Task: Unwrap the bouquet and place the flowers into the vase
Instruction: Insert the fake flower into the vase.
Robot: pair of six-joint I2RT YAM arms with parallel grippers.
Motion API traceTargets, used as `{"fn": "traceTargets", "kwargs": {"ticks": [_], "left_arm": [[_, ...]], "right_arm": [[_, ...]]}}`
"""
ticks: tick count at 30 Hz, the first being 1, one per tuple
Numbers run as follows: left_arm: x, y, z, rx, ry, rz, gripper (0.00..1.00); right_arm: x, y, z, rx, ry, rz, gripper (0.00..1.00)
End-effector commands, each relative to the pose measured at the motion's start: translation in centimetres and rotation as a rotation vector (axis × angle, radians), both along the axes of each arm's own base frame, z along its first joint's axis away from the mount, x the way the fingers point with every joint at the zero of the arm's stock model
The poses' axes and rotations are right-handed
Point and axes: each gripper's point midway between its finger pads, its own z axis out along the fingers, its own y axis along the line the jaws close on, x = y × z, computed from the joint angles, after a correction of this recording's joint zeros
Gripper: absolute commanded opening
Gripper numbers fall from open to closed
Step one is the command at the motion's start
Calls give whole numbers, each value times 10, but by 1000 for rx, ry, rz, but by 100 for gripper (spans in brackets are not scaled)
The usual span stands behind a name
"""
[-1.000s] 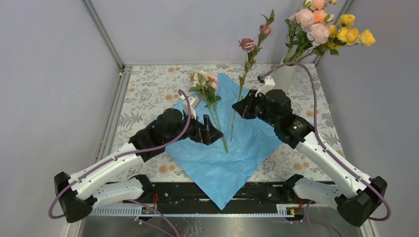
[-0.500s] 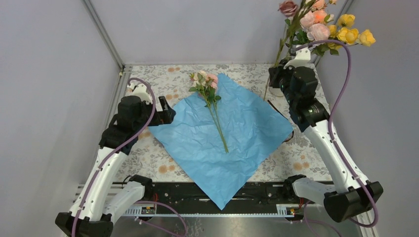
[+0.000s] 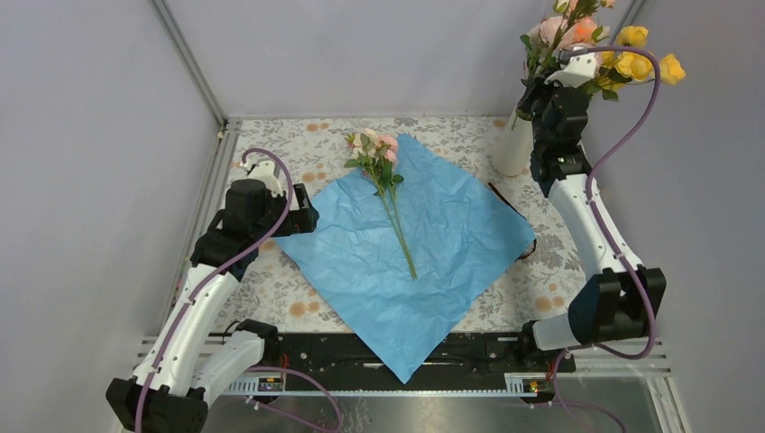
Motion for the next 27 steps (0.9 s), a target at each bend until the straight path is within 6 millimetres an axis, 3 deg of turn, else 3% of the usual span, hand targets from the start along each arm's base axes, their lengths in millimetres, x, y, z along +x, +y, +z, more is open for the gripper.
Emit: {"fn": "traceTargets", "kwargs": {"ticks": [1,6,12,27], "left_arm": [[10,4,8,16,-53,12,99],[10,3,6,18,-48,6,99],[10,2,4,17,-43,-4,99],[10,-2,-2,16,-19,-24,99]], "right_arm": [[12,-24,60,-15,-182,-94,0],[28,-45,59,-36,-181,-163,0],[49,-59,42,-45,-154,-207,0],[86,-65,-40,0,-21,-213,0]]}}
